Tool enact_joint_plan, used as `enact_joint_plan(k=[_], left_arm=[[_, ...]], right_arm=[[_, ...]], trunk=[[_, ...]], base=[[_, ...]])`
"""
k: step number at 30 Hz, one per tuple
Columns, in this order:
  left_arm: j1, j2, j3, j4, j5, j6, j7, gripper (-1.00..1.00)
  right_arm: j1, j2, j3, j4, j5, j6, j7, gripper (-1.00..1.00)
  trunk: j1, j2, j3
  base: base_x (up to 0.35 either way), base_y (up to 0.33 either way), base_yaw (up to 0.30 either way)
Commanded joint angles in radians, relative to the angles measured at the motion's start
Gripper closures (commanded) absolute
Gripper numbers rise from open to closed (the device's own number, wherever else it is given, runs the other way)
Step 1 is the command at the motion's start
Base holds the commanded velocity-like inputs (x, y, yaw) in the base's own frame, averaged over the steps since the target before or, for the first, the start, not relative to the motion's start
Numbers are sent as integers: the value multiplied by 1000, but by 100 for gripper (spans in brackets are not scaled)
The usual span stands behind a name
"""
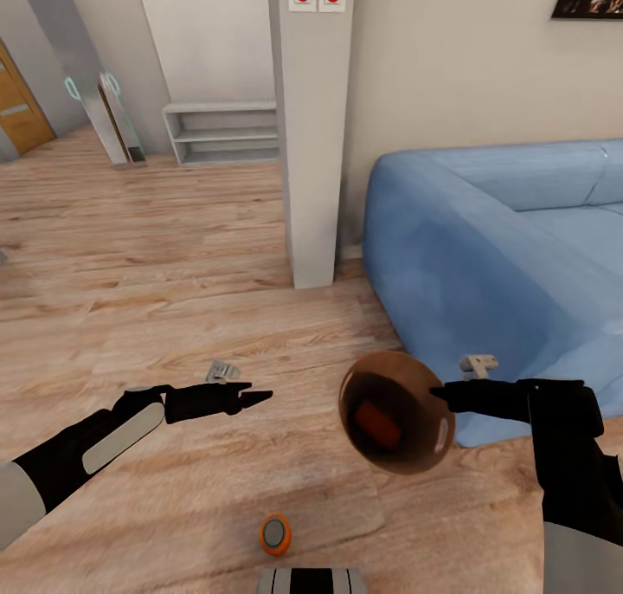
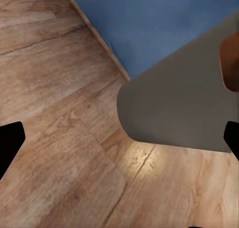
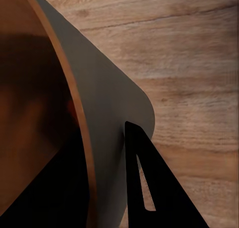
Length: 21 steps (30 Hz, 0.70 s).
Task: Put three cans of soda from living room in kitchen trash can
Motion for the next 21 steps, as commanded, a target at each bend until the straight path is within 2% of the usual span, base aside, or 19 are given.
enact_joint_plan(k=[1, 4, 6, 11, 21], left_arm=[[-2, 6, -6, -6, 6, 6, -6, -100], [-2, 19, -4, -23, 16, 18, -23, -100], [-2, 18, -2, -34, 15, 18, -34, -100], [-2, 16, 5, -16, 38, 47, -61, -100], [-2, 16, 15, 40, 33, 83, -117, -100]], right_arm=[[0, 5, -4, 1, -5, 5, 0, 100], [0, 5, -4, 1, 8, -2, 0, 100], [0, 5, -4, 1, 23, -13, 1, 100], [0, 12, -6, 1, 54, -38, 4, 100], [0, 11, -7, 1, 96, -71, 6, 100]], trunk=[[0, 0, 0], [0, 0, 0], [0, 0, 0], [0, 0, 0], [0, 0, 0]], base=[[0, 0, 0], [0, 0, 0], [0, 0, 0], [0, 0, 0], [0, 0, 0]])
